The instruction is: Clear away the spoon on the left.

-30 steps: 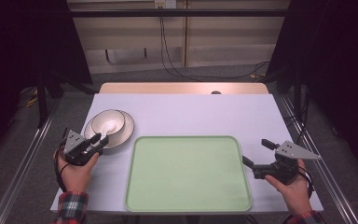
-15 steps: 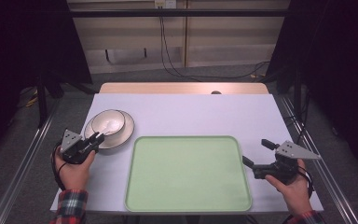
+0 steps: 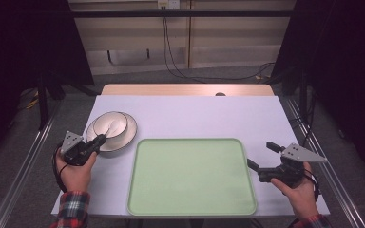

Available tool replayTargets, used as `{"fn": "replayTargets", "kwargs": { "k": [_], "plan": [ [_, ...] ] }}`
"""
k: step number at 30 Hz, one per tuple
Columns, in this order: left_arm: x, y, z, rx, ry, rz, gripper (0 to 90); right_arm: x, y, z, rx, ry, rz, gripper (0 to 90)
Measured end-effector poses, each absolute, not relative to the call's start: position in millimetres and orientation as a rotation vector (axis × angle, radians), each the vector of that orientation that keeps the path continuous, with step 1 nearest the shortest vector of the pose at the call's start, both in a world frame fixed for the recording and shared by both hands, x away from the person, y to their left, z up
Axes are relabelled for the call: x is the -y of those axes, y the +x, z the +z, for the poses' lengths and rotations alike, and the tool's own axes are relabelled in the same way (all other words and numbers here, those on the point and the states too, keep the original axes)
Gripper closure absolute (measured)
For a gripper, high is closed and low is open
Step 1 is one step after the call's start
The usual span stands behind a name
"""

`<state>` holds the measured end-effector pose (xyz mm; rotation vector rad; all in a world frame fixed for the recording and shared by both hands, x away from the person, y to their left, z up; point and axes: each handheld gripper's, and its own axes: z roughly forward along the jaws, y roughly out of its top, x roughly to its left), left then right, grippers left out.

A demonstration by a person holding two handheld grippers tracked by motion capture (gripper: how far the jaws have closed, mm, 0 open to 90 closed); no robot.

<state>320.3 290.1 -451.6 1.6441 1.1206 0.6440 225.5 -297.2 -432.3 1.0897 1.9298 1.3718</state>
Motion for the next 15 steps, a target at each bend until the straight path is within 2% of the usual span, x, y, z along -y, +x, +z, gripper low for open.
{"fn": "replayTargets", "kwargs": {
  "k": [15],
  "plan": [
    [-290.8,322.3,-448.8,-1.127,1.621,0.633,85.3,297.2,225.9,-432.4,-1.929,1.094,1.376,3.2]
  ]
}}
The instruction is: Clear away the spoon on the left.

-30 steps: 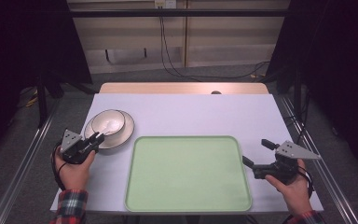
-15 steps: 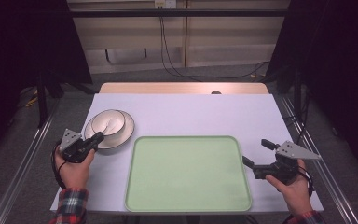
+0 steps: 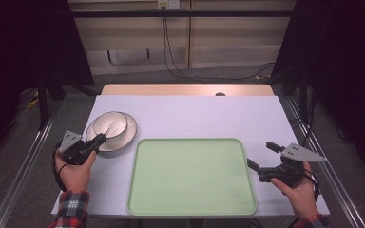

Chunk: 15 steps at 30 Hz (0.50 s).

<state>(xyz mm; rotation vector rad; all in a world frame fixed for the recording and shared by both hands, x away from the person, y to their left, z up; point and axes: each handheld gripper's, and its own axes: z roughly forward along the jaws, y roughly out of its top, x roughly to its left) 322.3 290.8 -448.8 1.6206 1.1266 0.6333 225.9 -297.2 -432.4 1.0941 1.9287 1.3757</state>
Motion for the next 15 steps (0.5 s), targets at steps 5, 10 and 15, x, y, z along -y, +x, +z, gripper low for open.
{"fn": "replayTargets", "kwargs": {
  "k": [5,10,15],
  "plan": [
    [-289.8,325.6,-445.1,-1.125,1.594,0.631,85.2,298.3,225.6,-432.1,-1.925,1.094,1.376,3.2],
    [-288.6,330.1,-442.4,-1.125,1.551,0.624,85.1,297.7,225.6,-432.0,-1.927,1.093,1.378,3.2],
    [-285.6,336.5,-439.2,-1.131,1.513,0.625,85.1,297.5,225.5,-432.0,-1.929,1.091,1.382,3.2]
  ]
}}
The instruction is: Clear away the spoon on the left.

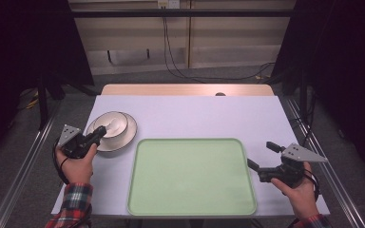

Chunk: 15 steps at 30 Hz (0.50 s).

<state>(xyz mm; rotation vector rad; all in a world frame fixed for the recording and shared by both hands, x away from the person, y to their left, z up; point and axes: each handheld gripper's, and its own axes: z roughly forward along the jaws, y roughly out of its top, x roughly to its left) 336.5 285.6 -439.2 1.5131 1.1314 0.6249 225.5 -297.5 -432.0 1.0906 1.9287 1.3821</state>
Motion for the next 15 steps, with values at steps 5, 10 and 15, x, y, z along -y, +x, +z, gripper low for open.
{"fn": "replayTargets", "kwargs": {
  "k": [5,10,15],
  "plan": [
    [-283.6,342.3,-434.2,-1.125,1.504,0.632,85.0,298.9,225.6,-431.9,-1.924,1.093,1.381,3.0],
    [-281.1,351.9,-427.4,-1.124,1.491,0.647,85.1,298.8,225.4,-431.8,-1.920,1.093,1.383,3.0],
    [-277.4,361.3,-422.8,-1.134,1.477,0.662,85.1,300.4,225.0,-431.3,-1.919,1.101,1.392,3.0]
  ]
}}
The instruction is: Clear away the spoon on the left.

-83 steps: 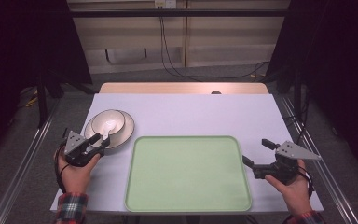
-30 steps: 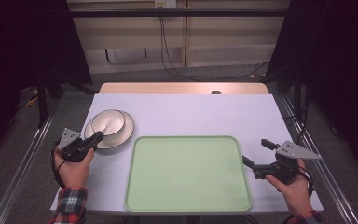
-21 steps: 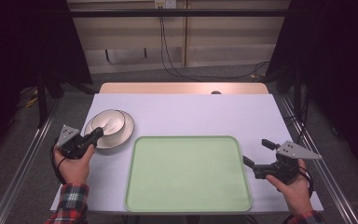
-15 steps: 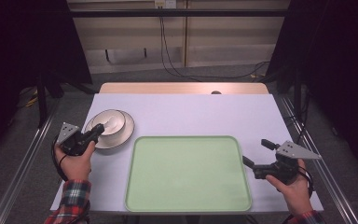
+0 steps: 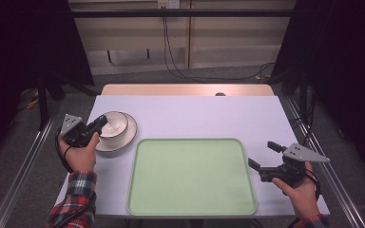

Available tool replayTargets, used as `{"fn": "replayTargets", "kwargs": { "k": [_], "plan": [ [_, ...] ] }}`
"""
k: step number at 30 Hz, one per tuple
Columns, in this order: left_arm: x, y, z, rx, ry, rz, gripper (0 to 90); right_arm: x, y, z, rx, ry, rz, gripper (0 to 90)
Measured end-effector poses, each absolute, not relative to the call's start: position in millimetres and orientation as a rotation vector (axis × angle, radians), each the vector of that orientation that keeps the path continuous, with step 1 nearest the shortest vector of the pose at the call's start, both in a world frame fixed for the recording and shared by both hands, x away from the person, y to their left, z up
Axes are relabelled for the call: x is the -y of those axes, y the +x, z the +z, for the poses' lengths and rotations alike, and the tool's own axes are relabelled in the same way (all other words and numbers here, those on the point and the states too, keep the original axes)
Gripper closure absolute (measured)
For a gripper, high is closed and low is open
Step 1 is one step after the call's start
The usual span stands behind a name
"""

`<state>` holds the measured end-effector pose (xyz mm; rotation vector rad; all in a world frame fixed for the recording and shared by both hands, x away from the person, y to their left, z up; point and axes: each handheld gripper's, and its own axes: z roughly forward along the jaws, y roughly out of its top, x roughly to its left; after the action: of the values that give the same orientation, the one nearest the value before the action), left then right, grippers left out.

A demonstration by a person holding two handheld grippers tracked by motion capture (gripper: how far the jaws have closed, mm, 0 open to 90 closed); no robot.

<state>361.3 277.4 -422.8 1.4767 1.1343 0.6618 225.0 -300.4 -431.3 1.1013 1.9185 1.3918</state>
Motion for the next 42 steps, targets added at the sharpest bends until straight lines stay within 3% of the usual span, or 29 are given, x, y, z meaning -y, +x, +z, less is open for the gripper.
{"fn": "replayTargets", "kwargs": {
  "k": [24,42],
  "plan": [
    [-259.7,401.9,-417.2,-1.140,1.452,0.638,84.9,305.7,225.0,-434.3,-1.910,1.117,1.391,3.3],
    [-256.4,406.9,-421.4,-1.139,1.424,0.631,85.3,305.8,225.6,-435.8,-1.908,1.121,1.394,3.4]
  ]
}}
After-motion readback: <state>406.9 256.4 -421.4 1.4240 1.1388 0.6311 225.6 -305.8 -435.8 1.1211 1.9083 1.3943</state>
